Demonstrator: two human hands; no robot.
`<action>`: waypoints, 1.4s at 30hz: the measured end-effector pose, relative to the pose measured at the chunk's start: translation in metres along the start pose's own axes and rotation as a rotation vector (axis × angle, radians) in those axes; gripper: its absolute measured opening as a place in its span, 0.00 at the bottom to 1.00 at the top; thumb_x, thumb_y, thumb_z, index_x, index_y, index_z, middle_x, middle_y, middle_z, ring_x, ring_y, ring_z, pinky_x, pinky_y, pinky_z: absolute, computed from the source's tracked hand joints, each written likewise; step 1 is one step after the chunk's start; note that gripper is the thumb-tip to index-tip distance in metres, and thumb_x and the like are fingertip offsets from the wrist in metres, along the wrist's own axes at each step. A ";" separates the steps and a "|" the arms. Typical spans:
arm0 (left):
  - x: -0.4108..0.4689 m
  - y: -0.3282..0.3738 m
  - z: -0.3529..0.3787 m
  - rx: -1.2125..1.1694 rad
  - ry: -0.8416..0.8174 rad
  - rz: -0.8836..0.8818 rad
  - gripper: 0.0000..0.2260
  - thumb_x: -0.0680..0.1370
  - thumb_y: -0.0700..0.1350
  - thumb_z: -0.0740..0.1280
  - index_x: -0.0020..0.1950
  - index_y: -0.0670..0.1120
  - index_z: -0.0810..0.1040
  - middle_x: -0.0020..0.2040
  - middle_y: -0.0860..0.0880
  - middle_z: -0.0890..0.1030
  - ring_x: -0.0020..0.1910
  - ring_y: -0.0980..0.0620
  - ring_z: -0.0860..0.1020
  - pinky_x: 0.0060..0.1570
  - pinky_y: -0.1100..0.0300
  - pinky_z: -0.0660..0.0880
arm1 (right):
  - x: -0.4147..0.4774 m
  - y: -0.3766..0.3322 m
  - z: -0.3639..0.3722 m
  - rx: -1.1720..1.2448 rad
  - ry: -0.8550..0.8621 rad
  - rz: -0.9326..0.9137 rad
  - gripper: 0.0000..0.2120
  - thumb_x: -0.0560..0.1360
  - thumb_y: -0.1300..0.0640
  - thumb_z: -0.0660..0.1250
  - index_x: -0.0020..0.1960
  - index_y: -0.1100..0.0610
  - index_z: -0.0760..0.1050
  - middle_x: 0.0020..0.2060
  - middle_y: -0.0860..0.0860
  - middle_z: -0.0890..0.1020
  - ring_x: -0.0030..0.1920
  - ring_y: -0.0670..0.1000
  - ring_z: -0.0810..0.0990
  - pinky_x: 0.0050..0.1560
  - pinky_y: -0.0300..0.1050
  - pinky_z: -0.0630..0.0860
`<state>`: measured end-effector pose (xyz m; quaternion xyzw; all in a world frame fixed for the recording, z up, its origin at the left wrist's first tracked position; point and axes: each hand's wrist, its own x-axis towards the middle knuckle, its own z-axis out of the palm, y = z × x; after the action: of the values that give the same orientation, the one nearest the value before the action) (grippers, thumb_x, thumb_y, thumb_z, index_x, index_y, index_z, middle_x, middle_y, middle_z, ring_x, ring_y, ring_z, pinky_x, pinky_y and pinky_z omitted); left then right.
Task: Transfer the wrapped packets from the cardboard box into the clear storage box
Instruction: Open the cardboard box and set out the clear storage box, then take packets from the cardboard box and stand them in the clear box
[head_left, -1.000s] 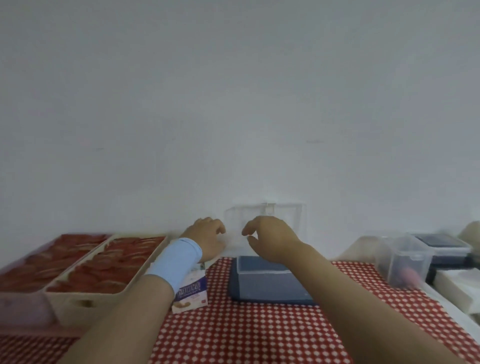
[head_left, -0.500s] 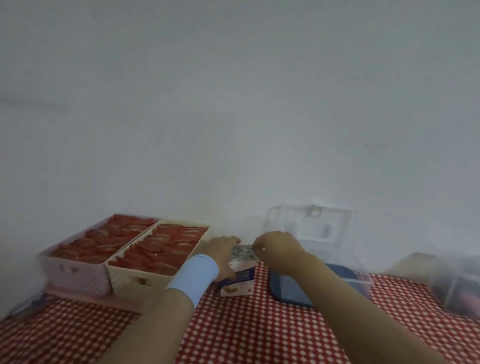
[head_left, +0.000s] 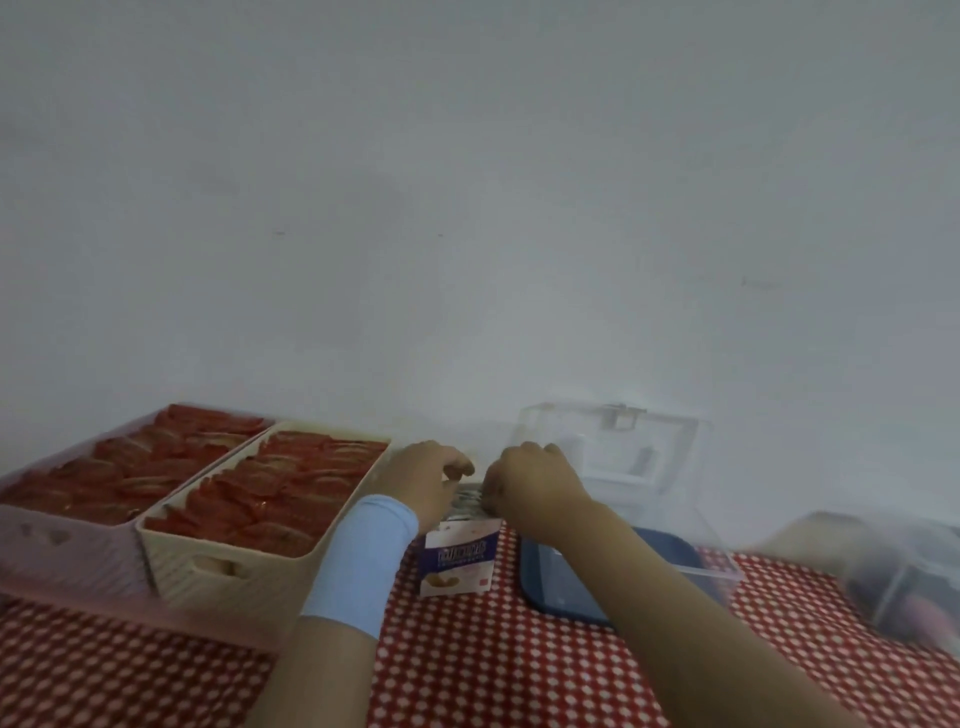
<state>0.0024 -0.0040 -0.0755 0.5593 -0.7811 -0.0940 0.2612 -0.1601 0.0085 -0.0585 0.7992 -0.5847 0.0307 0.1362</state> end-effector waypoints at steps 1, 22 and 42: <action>-0.004 -0.001 0.003 0.003 0.018 0.007 0.13 0.79 0.41 0.65 0.59 0.55 0.82 0.57 0.55 0.82 0.52 0.54 0.80 0.60 0.57 0.76 | 0.002 -0.001 0.001 0.000 0.002 -0.004 0.12 0.79 0.47 0.64 0.55 0.47 0.84 0.50 0.51 0.81 0.53 0.54 0.76 0.57 0.51 0.68; -0.010 -0.005 0.002 -0.324 0.155 -0.035 0.07 0.80 0.46 0.66 0.54 0.56 0.81 0.49 0.60 0.80 0.45 0.65 0.77 0.44 0.70 0.71 | -0.009 0.020 -0.021 0.603 0.217 0.152 0.05 0.79 0.53 0.68 0.45 0.51 0.78 0.36 0.45 0.78 0.40 0.49 0.77 0.39 0.42 0.70; -0.025 -0.002 -0.029 -1.631 -0.159 -0.205 0.11 0.71 0.42 0.70 0.49 0.37 0.83 0.45 0.41 0.84 0.39 0.46 0.84 0.43 0.52 0.84 | 0.009 0.002 -0.063 1.105 0.001 -0.055 0.18 0.78 0.64 0.68 0.67 0.54 0.77 0.52 0.49 0.84 0.48 0.44 0.82 0.49 0.35 0.75</action>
<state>0.0253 0.0224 -0.0594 0.2542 -0.4286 -0.6943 0.5193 -0.1526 0.0159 0.0047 0.7668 -0.4603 0.3298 -0.3023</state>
